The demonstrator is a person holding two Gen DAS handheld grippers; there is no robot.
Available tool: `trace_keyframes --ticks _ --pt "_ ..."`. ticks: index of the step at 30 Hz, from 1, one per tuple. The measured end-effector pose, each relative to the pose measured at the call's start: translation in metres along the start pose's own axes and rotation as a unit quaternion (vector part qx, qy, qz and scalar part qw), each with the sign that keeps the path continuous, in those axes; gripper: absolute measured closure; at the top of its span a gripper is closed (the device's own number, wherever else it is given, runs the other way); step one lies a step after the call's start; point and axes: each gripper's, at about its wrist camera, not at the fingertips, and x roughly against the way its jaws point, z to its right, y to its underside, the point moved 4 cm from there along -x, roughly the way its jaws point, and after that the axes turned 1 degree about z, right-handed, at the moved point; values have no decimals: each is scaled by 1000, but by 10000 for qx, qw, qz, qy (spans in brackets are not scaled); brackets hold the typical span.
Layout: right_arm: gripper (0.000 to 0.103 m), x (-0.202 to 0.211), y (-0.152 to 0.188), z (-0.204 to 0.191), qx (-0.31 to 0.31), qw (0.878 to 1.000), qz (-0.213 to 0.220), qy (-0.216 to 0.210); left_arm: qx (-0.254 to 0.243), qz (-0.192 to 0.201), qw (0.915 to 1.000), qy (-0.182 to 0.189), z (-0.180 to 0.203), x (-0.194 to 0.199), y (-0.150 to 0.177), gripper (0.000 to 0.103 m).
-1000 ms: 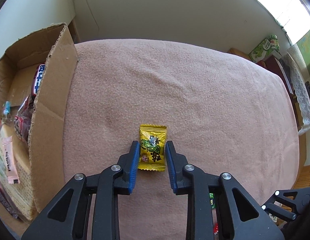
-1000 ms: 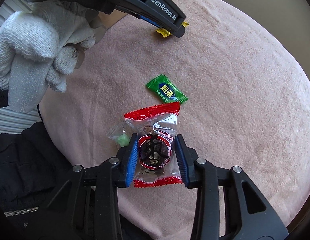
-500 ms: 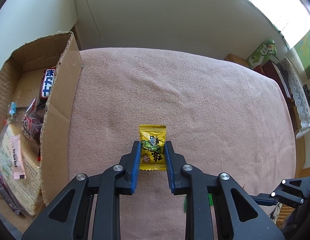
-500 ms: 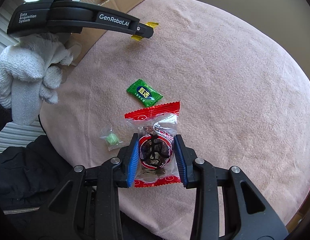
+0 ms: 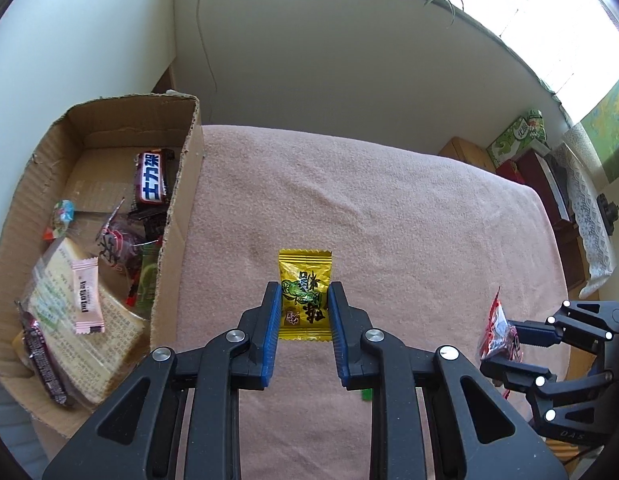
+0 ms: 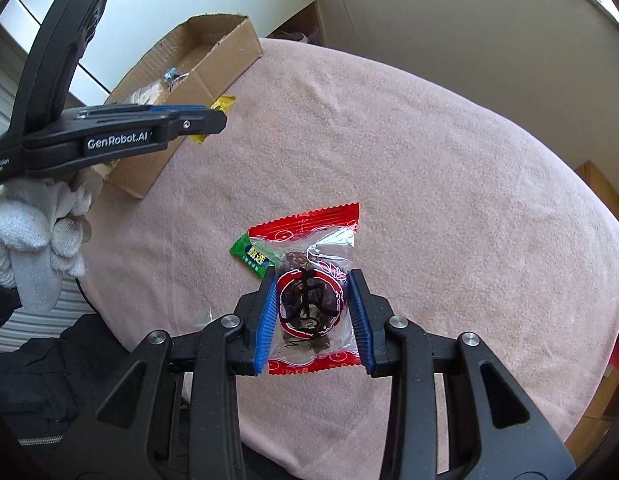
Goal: Organize snacks
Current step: 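Grasp the yellow candy with the left gripper while the right grasps the red-trimmed candy bag, then carry the yellow candy and red-trimmed bag into the box and open both grippers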
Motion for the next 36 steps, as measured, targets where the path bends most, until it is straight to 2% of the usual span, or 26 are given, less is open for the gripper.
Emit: trace_keyframes --ticks 8,18,36 --pt "68 11 -46 -13 189 9994 268 108 211 253 9993 -192 -19 24 -6 81" --pt "68 10 -97 -53 632 9969 459 50 448 512 9967 -432 -49 46 -3 81" --pt "68 -17 -144 -115 1061 9934 409 -166 774 649 9927 -653 -91 64 15 81"
